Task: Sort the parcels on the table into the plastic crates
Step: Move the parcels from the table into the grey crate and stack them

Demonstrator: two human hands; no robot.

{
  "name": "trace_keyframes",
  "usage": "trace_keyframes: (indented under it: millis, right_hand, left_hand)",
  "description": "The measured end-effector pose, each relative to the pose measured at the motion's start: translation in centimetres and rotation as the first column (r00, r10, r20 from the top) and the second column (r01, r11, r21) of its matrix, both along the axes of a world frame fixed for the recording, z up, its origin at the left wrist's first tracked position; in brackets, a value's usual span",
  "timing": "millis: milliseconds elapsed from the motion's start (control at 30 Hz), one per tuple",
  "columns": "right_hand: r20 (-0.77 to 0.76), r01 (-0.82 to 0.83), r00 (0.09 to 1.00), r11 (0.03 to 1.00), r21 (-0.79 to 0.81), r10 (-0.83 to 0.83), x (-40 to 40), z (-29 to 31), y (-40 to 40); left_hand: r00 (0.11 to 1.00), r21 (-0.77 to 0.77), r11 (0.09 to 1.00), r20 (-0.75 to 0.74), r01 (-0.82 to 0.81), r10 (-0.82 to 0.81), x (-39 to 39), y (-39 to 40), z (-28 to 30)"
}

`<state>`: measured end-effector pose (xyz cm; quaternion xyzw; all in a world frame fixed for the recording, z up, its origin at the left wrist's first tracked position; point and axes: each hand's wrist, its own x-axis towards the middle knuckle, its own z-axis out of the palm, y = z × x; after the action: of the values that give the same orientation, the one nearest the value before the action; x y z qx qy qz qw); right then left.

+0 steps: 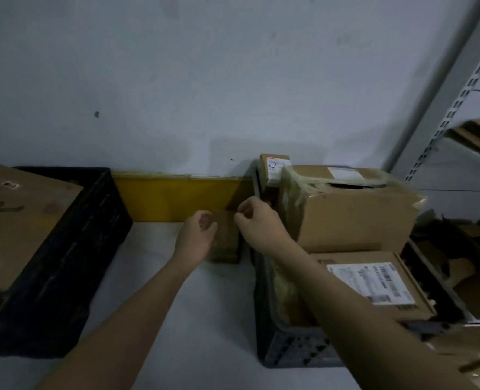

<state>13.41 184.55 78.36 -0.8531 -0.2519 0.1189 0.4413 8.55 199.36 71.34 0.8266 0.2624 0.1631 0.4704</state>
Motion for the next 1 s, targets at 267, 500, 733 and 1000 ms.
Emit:
trace_keyframes:
  millis: [267, 500, 733, 1000]
  right_hand:
    - [-0.498, 0.143, 0.838, 0.971, -0.192, -0.222, 6.2, -12.5, 8.9]
    - [-0.569, 0.344, 0.664, 0.873, -0.345, -0.486, 8.9, -19.3, 11.1]
    - [-0.464, 0.423, 0.726, 0.862, -0.281, -0.508, 9.9, -23.8, 11.6]
    - [-0.628, 0.545, 0.597, 0.827, -0.14, -0.5, 9.5, -24.1, 11.7]
  left_hand:
    - [0.974, -0.325, 0.944, -0.224, -0.05, -0.026, 1.9, 8.0, -8.0]
    - [0.941, -0.407, 0.913, -0.318, -0.028, -0.113, 5.6, 10.3, -13.9]
    - [0.94, -0.438, 0.892, -0.244, 0.114, -0.239, 8.4, 10.1, -17.9]
    - [0.966, -0.531, 0.846, -0.194, 0.045, -0.173, 7.7, 10.2, -18.8]
